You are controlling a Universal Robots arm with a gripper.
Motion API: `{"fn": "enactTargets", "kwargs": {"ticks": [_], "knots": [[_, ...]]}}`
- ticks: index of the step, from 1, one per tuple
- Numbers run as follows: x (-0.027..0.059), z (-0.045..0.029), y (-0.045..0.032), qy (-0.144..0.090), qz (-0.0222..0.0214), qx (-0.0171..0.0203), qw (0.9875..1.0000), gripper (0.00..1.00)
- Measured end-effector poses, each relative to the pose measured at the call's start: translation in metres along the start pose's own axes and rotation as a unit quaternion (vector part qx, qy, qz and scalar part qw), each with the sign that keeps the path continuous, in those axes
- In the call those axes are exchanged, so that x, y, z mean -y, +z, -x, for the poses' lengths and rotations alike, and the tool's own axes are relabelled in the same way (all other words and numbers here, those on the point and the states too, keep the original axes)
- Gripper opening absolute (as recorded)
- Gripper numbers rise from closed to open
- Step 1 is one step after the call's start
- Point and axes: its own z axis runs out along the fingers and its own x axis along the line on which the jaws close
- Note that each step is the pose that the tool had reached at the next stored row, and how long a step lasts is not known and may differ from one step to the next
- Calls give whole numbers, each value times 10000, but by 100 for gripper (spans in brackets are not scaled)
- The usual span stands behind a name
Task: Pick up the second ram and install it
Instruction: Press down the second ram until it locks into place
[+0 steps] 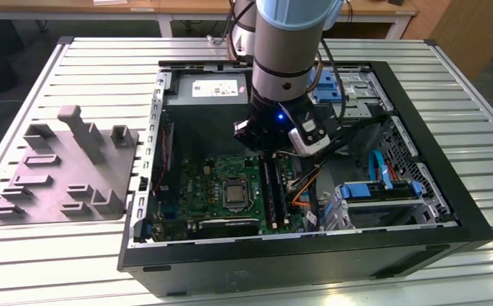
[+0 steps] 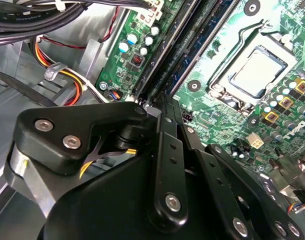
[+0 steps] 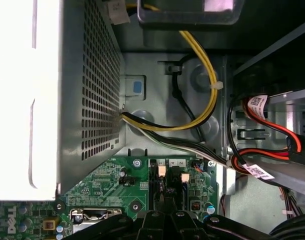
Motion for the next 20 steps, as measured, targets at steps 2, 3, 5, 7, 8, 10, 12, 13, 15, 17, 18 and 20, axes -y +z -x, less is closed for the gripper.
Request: {"fn": "enactTargets", "kwargs": {"ticks": [2,3,5,7,8,10,12,13,15,17,18,20], "knots": [[0,0,17,0,1,1,10000,10],[0,-1,27,0,0,0,10000,10],[1,-1,31,0,-2,-1,10000,10],[1,-1,33,1,-1,0,10000,10],[1,-1,35,0,0,0,10000,10],[1,-2,44,0,0,0,10000,10],[1,-2,44,0,-1,0,10000,10],[1,-2,44,0,-1,0,10000,10],[1,-2,47,0,0,0,10000,10],[1,-3,60,1,2,0,10000,10],[1,-4,59,1,1,0,10000,10],[2,-4,59,1,0,0,10000,10]]}}
